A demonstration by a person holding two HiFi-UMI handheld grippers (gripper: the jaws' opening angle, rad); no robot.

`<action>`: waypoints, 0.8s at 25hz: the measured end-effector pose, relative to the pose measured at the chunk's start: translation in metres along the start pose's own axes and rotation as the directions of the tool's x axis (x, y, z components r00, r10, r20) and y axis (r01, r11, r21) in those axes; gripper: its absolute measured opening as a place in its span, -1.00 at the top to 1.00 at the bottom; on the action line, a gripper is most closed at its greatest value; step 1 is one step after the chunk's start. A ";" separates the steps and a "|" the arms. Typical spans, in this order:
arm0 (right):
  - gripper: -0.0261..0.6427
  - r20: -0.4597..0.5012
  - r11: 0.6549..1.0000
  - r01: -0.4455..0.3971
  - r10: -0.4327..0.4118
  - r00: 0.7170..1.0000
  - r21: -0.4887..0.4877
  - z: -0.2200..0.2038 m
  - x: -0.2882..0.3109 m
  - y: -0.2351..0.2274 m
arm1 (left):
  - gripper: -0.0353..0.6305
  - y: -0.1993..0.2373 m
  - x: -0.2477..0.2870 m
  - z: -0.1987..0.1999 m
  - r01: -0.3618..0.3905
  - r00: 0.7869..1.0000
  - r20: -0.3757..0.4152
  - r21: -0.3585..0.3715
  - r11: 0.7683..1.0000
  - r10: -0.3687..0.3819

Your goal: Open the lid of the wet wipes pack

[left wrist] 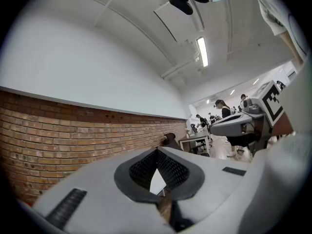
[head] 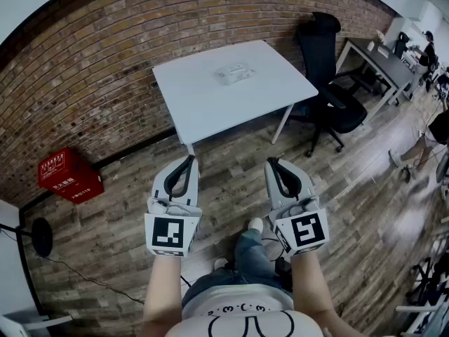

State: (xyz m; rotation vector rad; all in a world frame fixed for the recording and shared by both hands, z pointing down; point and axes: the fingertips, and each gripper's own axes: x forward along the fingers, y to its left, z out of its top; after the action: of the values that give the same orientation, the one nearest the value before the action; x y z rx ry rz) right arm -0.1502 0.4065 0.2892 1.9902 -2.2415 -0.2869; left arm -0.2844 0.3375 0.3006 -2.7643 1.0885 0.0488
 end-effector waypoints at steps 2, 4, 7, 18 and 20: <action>0.92 0.005 1.000 -0.007 0.007 1.000 -0.009 0.004 -0.005 0.004 | 0.90 0.000 -0.006 0.002 -0.004 1.000 0.003 0.001 1.000 0.004; 0.92 0.006 1.000 -0.010 0.010 1.000 -0.009 0.005 -0.010 0.008 | 0.90 0.000 -0.011 0.004 -0.008 1.000 0.005 0.000 1.000 0.008; 0.92 0.011 1.000 -0.006 0.006 1.000 -0.013 0.007 -0.014 0.013 | 0.90 0.000 -0.016 0.006 -0.003 1.000 0.010 -0.005 1.000 0.003; 0.92 0.024 0.999 -0.031 0.032 0.999 -0.029 0.005 0.001 -0.008 | 0.90 -0.005 0.013 0.003 0.017 1.000 0.010 -0.020 1.000 -0.017; 0.92 0.018 0.999 -0.033 0.034 0.999 -0.032 -0.002 0.013 -0.018 | 0.90 -0.003 0.027 -0.004 0.013 1.000 -0.009 0.001 1.000 -0.013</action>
State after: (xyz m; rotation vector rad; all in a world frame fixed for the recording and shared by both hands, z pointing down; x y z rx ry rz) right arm -0.1340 0.3911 0.2866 1.9402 -2.2645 -0.3356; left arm -0.2628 0.3204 0.3028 -2.7731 1.0724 0.0347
